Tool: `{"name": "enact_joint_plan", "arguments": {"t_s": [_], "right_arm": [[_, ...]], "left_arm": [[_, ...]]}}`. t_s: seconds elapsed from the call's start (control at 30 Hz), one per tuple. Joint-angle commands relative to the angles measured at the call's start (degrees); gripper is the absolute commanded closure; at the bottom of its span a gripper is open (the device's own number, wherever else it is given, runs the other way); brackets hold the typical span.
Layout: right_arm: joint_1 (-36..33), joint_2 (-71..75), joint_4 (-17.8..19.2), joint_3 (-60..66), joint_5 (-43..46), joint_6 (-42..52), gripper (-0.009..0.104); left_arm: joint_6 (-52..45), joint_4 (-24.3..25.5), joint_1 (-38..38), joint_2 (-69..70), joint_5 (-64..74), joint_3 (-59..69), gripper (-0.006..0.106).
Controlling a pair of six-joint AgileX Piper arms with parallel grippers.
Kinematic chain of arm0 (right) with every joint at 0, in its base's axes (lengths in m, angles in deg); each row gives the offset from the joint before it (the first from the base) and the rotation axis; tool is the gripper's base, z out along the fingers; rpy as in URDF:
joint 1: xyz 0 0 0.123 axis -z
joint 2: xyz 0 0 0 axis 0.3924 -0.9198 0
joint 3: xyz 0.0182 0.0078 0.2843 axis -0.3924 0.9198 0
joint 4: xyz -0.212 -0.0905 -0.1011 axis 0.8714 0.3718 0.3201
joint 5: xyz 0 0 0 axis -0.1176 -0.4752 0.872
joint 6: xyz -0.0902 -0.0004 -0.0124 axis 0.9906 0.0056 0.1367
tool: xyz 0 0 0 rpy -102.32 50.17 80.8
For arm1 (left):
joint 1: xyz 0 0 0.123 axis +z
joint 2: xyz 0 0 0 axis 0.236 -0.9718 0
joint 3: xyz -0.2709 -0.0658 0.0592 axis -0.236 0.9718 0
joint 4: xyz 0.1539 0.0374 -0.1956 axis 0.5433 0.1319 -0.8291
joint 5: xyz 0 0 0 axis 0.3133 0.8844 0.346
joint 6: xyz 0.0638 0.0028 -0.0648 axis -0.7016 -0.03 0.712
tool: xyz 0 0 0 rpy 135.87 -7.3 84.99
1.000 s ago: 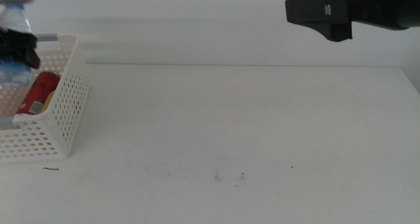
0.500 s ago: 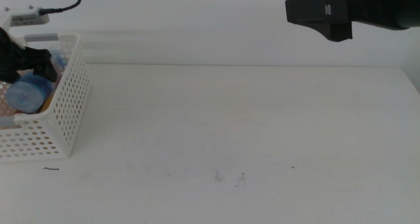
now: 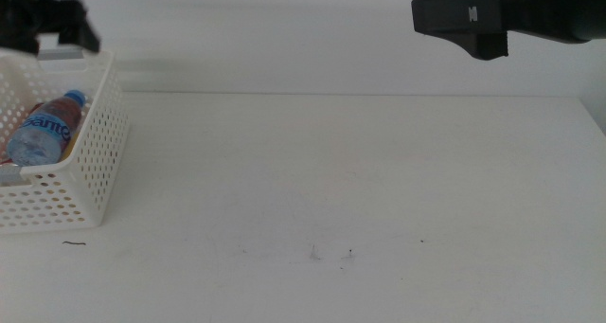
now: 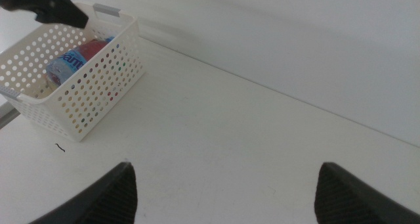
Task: Use arms to grab the bottles and put them into the dustbin to the left of the table.
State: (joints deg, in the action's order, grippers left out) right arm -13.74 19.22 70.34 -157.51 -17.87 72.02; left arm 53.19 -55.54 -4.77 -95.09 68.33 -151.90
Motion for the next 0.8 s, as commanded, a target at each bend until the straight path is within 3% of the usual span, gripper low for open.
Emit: {"name": "enact_joint_plan", "arguments": {"t_s": [0.0, 0.37, 0.57, 0.77], "right_arm": [[0.33, 0.38, 0.72, -0.4, 0.48, -0.06, 0.006], [0.33, 0.38, 0.72, -0.4, 0.48, -0.42, 0.006], [0.33, 0.38, 0.72, -0.4, 0.48, -0.55, 0.006], [0.33, 0.38, 0.72, -0.4, 0.48, -0.55, 0.006]], "left_arm": [[2.58, -0.39, -3.45, 6.69, -2.17, 3.51, 0.007], [2.76, -0.96, -15.84, 27.35, -6.14, 16.37, 0.007], [17.28, 13.74, -22.72, 43.15, -21.87, 34.07, 0.007], [22.76, 18.4, -23.09, 56.45, -22.58, 44.43, 0.007]]}}
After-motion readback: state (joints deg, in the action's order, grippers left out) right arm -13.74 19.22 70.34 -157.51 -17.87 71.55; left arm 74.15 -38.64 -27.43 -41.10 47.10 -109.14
